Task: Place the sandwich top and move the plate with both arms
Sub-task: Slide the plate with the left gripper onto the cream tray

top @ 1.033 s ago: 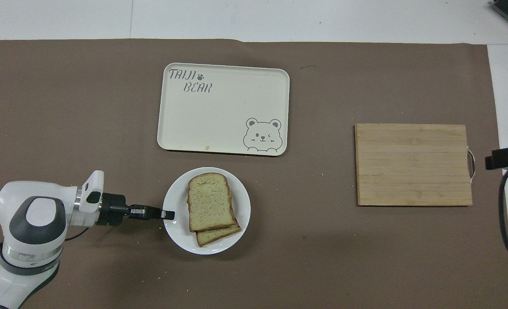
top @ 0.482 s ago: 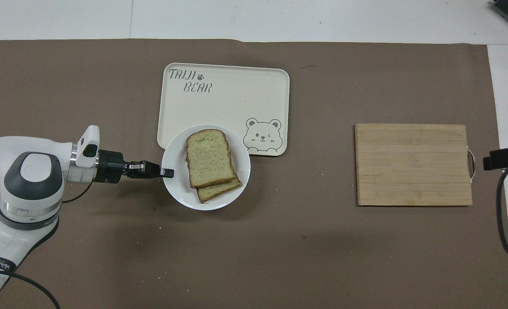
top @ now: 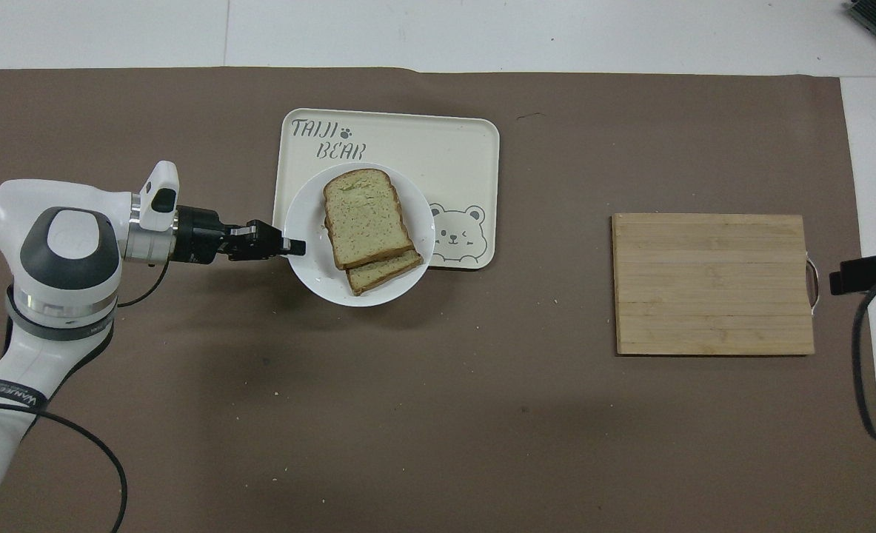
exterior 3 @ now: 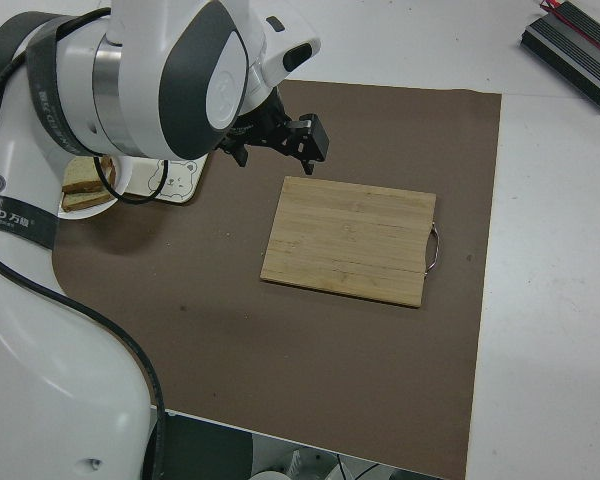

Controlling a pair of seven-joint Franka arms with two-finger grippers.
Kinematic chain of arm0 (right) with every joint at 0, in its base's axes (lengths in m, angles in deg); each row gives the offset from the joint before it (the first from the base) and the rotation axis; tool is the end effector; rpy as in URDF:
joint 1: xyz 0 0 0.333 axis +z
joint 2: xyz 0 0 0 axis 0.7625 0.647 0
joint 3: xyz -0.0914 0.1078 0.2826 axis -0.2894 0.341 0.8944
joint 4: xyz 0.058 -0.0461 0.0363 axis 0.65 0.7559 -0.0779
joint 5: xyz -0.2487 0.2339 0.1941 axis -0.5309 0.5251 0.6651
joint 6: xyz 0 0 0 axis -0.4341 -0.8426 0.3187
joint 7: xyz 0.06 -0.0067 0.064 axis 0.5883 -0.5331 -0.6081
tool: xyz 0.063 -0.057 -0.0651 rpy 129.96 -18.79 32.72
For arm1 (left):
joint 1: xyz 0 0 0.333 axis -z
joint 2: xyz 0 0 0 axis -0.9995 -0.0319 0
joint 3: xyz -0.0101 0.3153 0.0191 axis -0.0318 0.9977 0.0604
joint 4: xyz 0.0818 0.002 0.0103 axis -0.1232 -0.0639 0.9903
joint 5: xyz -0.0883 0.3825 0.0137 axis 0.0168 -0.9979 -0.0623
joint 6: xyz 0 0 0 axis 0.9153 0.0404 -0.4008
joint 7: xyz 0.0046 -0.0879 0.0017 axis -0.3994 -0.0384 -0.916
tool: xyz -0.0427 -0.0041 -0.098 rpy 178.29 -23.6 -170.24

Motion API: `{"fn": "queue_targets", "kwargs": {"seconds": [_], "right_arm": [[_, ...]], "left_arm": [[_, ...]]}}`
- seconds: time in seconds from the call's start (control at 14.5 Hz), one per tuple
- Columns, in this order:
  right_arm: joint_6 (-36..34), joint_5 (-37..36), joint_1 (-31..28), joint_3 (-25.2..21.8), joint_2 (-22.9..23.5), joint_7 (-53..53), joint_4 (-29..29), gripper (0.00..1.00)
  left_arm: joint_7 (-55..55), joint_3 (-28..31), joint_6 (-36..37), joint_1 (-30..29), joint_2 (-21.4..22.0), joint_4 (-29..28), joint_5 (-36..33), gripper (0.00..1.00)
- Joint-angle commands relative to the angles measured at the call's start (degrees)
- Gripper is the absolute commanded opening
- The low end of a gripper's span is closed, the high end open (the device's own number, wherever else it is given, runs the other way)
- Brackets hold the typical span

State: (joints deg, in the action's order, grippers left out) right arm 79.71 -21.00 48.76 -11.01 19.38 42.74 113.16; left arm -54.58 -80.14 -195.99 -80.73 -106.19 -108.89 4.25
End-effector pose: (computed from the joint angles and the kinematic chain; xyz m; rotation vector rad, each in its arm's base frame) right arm 0.5039 -0.0207 0.6723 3.1130 -0.0655 0.0086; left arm 0.5994 -0.1127 0.3220 2.1711 0.0240 -0.0929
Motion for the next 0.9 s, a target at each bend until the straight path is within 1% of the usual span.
{"fn": "queue_targets", "kwargs": {"seconds": [0.0,0.14,0.28,0.48,0.55,0.62,0.69,0.76,0.83], "right_arm": [[0.01,0.32,-0.22,0.1,-0.73,-1.66,0.62,1.0],[0.09,0.32,-0.13,0.27,-0.73,-1.67,0.54,1.0],[0.01,0.32,-0.22,0.19,-0.73,-1.58,0.54,1.0],[0.01,0.32,-0.22,0.19,-0.64,-1.58,0.54,1.0],[0.01,0.32,-0.22,0.19,-0.64,-1.58,0.54,1.0],[0.01,0.32,-0.22,0.19,-0.64,-1.58,0.54,1.0],[0.01,0.32,-0.22,0.19,-0.64,-1.58,0.54,1.0],[0.01,0.32,-0.22,0.19,-0.64,-1.58,0.54,1.0],[0.01,0.32,-0.22,0.19,-0.73,-1.58,0.54,1.0]], "left_arm": [[-3.64,-1.87,-3.08,-0.24,-5.03,6.65,1.34,0.0],[-3.92,-2.93,-5.02,-0.24,-8.28,10.25,1.26,0.0],[-4.01,-4.15,-7.74,-0.33,-9.35,10.97,1.26,0.0],[-4.71,-6.18,-12.65,-0.15,-12.33,12.03,0.99,0.0],[-4.8,-6.27,-13.72,0.37,-12.51,12.03,0.99,0.0],[-4.71,-6.18,-13.21,0.37,-12.51,12.12,0.82,0.0],[-4.89,-6.18,-13.38,0.29,-12.69,12.73,-0.14,0.35],[-4.8,-6.18,-13.38,-0.06,-12.78,12.91,-0.5,0.99],[-4.8,-6.1,-13.12,-0.24,-12.69,12.91,-0.59,1.0]]}}
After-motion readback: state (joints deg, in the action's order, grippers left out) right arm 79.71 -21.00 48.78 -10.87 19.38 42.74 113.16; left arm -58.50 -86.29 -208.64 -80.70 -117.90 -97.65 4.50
